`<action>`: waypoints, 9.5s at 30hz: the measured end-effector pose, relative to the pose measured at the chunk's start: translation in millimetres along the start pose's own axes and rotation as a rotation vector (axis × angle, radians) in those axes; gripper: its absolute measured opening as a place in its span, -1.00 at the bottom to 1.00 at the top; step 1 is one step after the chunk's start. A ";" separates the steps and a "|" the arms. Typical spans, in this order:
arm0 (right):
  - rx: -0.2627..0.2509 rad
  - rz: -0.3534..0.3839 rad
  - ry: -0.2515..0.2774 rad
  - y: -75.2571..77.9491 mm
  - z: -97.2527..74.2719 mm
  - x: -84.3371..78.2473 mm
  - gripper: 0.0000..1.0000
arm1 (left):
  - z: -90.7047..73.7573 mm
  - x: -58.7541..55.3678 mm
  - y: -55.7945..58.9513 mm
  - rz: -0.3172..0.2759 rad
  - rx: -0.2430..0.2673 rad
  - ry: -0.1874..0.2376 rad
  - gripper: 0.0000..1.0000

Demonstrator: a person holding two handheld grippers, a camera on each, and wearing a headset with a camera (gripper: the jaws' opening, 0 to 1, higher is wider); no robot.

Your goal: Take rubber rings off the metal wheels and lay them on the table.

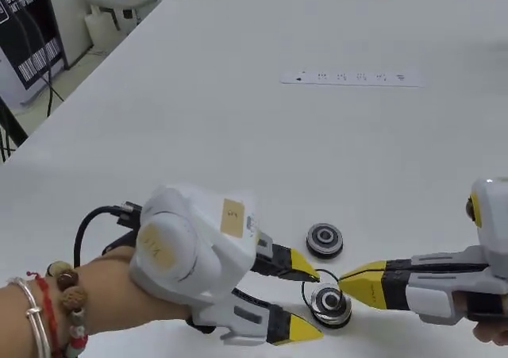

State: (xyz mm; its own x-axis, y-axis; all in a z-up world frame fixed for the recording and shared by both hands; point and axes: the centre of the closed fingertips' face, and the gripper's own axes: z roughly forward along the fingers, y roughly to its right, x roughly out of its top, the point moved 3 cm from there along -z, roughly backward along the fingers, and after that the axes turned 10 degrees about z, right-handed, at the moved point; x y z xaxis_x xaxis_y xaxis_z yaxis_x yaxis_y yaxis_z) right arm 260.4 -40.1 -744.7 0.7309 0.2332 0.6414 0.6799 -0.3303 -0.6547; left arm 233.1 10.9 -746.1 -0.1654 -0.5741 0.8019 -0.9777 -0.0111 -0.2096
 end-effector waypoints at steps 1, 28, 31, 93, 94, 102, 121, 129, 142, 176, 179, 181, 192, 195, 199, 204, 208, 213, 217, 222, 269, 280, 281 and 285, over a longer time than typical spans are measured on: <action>-0.003 -0.006 0.001 -1.5 -1.2 1.2 -1.00 | -3.0 2.4 0.7 -0.001 0.000 0.005 -0.30; -0.111 -0.005 0.094 -55.5 -38.5 22.8 -1.00 | -94.6 3.7 -2.1 -0.095 0.194 0.096 0.41; -0.118 0.006 0.115 -61.6 -40.8 26.1 -1.00 | -102.4 -0.4 -0.5 -0.125 0.205 0.117 0.44; -0.216 0.053 -0.102 -29.3 68.0 17.9 -1.00 | -144.5 -61.7 6.5 -0.210 0.288 0.172 0.61; -0.222 0.048 -0.112 -26.8 69.3 16.5 -1.00 | -144.8 -61.4 5.5 -0.215 0.291 0.178 0.61; -0.264 0.027 -0.163 -9.0 75.7 8.3 -1.00 | -144.2 -64.2 4.3 -0.218 0.308 0.176 0.61; -0.338 0.019 -0.141 0.6 57.9 10.3 -0.87 | -146.2 -68.6 9.4 -0.218 0.307 0.170 0.59; -0.358 -0.020 -0.092 -17.4 26.4 17.6 -0.69 | -150.7 -59.3 9.0 -0.194 0.298 0.177 0.59; -0.316 -0.106 -0.003 -47.0 -31.9 21.1 -0.51 | -142.9 -37.2 6.3 -0.226 0.299 0.191 0.56; -0.188 -0.165 0.014 -16.0 -49.0 -7.1 -0.38 | -100.1 29.4 7.9 -0.165 0.262 0.122 0.46; -0.169 -0.164 0.000 -13.0 -43.9 -12.4 -0.38 | -94.4 34.4 2.0 -0.150 0.257 0.123 0.44; -0.161 -0.183 -0.016 -11.3 -42.4 -15.2 -0.41 | -90.7 37.8 -1.1 -0.151 0.255 0.138 0.42; -0.151 -0.208 -0.041 1.3 -35.0 -16.0 -0.42 | -61.4 43.6 -14.1 -0.130 0.204 0.153 0.34; -0.146 -0.218 -0.058 4.4 -31.2 -16.4 -0.42 | -55.7 43.1 -16.7 -0.130 0.193 0.156 0.29; -0.135 -0.222 -0.071 7.8 -24.6 -16.0 -0.43 | -45.0 39.8 -23.0 -0.112 0.187 0.151 0.26; -0.123 -0.229 -0.093 12.1 -18.7 -17.7 -0.43 | -35.1 34.1 -27.6 -0.109 0.168 0.144 0.24; -0.118 -0.223 -0.105 16.4 -15.6 -19.4 -0.44 | -28.9 29.9 -29.9 -0.107 0.156 0.140 0.22; -0.118 -0.244 -0.115 18.4 -12.3 -19.5 -0.44 | -22.3 25.0 -33.7 -0.098 0.157 0.147 0.09; -0.119 -0.276 -0.135 21.0 -8.5 -23.1 -0.46 | -14.8 21.3 -34.0 -0.098 0.147 0.151 0.02; -0.096 -0.294 -0.144 21.1 -2.3 -27.6 -0.46 | -1.2 16.3 -27.3 -0.097 0.101 0.139 -0.05; -0.112 -0.389 -0.171 32.0 8.8 -38.1 -0.73 | 30.8 -20.2 -13.7 -0.129 0.076 0.060 -0.71; -0.130 -0.339 -0.160 36.4 4.0 -38.8 -0.99 | 30.5 -18.9 -12.7 -0.090 0.084 0.055 -0.71; -0.132 -0.311 -0.158 36.9 4.1 -38.7 -0.99 | 30.2 -18.8 -12.5 -0.087 0.084 0.054 -0.71; -0.135 -0.292 -0.154 37.4 4.4 -38.2 -1.00 | 30.6 -18.2 -12.2 -0.084 0.086 0.056 -0.71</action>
State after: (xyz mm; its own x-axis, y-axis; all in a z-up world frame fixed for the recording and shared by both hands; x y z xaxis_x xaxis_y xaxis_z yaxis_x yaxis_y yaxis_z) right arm 258.1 -57.3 -795.5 0.5139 0.4673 0.7193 0.8552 -0.3451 -0.3868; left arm 251.9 -3.6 -775.2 -0.0924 -0.5217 0.8481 -0.9741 -0.1291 -0.1855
